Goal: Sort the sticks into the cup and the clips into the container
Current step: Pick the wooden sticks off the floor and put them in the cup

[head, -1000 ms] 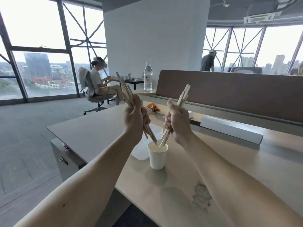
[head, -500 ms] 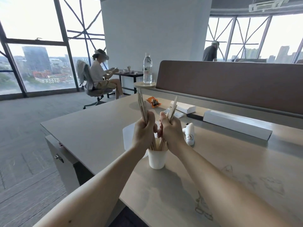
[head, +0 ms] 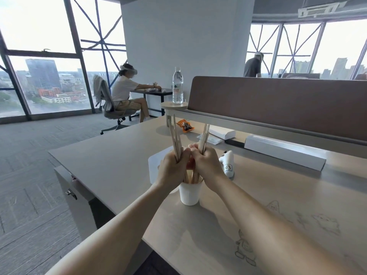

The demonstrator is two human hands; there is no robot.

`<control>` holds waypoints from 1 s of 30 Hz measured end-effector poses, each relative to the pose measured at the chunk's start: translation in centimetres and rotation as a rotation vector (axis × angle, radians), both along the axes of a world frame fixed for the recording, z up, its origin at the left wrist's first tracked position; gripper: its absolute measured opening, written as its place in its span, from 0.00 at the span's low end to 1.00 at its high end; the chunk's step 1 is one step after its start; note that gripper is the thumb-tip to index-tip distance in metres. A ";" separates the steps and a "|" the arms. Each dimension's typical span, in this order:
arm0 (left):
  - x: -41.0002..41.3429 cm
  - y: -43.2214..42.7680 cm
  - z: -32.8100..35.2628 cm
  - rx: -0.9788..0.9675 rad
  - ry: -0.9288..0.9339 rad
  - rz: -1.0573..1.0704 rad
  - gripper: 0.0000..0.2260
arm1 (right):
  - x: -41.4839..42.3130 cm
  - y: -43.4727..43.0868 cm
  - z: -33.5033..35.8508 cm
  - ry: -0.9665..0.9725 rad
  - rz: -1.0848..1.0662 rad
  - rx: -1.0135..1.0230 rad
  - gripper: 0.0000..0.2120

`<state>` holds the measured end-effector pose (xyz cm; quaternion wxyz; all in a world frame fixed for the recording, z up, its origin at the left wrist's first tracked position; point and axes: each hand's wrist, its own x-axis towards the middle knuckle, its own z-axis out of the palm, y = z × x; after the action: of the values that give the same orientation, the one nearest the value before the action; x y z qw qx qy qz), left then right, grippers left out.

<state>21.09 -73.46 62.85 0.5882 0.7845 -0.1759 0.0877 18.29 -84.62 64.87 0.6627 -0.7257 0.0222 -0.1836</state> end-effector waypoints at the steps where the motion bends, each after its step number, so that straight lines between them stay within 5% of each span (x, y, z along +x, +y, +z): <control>1: -0.4 0.1 0.3 0.026 -0.022 0.015 0.23 | -0.1 0.0 0.1 -0.010 0.008 -0.002 0.09; 10: -1.1 1.9 1.0 0.267 -0.190 0.177 0.23 | -0.8 -0.6 -0.4 -0.024 -0.043 -0.229 0.05; 19: -1.4 3.3 2.2 0.315 -0.159 0.136 0.12 | -1.6 -1.4 0.2 -0.006 -0.080 -0.382 0.07; 30: -3.1 5.0 2.7 0.072 -0.068 0.031 0.09 | -2.9 -2.0 0.2 -0.044 -0.089 -0.562 0.11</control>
<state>17.98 -68.50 65.55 0.5517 0.8045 -0.1867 0.1169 15.40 -86.58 65.05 0.4272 -0.8750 -0.0122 -0.2273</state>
